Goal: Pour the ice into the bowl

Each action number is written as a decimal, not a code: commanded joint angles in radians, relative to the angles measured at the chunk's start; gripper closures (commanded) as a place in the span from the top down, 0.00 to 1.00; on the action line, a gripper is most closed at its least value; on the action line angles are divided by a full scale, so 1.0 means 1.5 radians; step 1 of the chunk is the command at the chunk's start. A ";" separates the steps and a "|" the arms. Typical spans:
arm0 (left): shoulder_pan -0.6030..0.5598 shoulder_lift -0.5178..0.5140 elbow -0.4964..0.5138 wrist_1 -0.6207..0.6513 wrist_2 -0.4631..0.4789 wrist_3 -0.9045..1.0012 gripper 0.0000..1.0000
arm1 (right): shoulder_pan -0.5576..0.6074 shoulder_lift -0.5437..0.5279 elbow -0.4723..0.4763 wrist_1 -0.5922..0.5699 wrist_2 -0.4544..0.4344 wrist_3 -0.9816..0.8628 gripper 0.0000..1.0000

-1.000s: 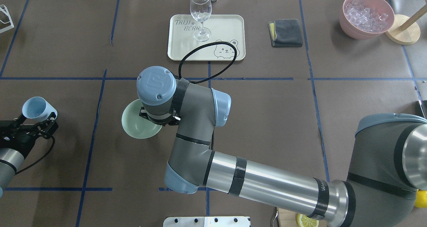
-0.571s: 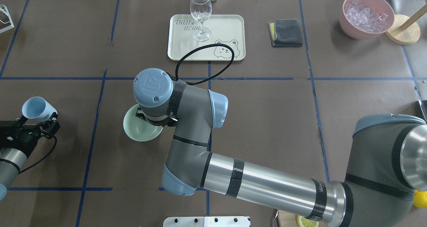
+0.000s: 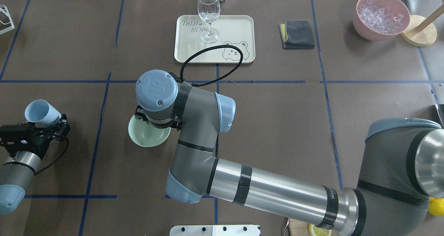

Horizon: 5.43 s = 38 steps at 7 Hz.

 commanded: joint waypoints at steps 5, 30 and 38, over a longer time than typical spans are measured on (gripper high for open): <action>-0.039 -0.003 -0.066 0.001 -0.003 0.034 0.00 | 0.029 -0.018 0.070 -0.019 0.027 0.000 1.00; 0.083 -0.201 -0.257 0.626 0.296 0.924 0.00 | 0.274 -0.570 0.431 0.149 0.207 -0.270 1.00; 0.083 -0.197 -0.212 0.626 0.320 1.021 0.00 | 0.274 -0.561 0.432 0.149 0.215 -0.248 1.00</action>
